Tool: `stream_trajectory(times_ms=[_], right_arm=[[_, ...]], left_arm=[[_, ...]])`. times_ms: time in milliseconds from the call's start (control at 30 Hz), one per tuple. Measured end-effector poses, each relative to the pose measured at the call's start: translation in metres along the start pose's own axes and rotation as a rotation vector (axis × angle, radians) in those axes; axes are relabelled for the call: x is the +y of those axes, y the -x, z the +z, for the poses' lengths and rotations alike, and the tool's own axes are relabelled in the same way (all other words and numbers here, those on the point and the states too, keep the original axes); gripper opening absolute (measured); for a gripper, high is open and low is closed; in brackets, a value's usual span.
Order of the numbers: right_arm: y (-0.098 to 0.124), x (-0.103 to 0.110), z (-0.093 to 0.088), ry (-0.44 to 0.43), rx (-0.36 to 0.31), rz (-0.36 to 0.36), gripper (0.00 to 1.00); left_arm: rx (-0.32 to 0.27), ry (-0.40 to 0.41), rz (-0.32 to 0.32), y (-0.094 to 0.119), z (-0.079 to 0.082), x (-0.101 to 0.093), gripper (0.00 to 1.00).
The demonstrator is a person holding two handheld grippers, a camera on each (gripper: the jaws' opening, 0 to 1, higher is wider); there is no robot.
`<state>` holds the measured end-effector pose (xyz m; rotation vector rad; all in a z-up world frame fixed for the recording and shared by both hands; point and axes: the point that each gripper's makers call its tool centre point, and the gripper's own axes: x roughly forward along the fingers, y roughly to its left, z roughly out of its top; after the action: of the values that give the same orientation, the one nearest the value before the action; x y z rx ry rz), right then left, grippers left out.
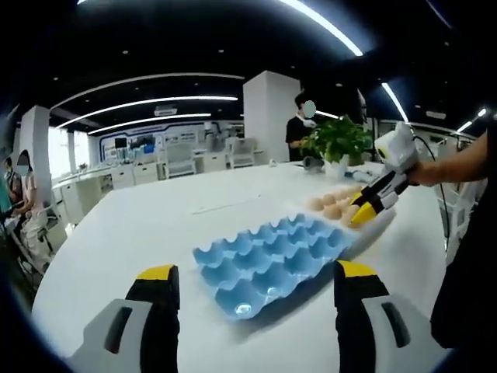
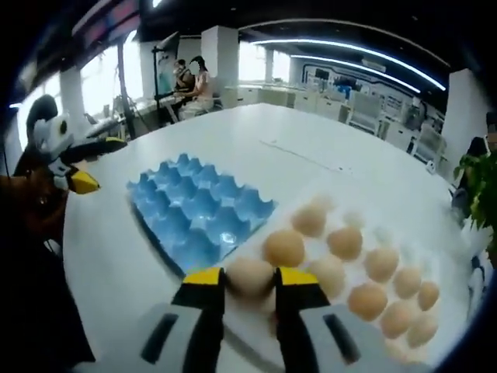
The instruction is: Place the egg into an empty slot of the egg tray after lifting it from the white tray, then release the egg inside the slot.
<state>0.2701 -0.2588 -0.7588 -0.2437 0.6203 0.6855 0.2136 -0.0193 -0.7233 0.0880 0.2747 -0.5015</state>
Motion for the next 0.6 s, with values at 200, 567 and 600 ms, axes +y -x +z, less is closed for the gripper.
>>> stream_trajectory(times_ms=[200,567,600], right_arm=[[0.005,0.000,0.014,-0.015,-0.041,0.004,0.24],[-0.015,0.069,0.066,0.048,-0.134,0.179,0.25],[-0.018,0.077,0.070,0.040,-0.138,0.207,0.25]], left_arm=[[0.022,-0.005,-0.005,-0.003,-0.006,0.002,0.83],[0.045,-0.040,-0.018,-0.009,-0.011,-0.001,0.83],[0.053,-0.041,-0.022,-0.010,-0.013,-0.001,0.82]])
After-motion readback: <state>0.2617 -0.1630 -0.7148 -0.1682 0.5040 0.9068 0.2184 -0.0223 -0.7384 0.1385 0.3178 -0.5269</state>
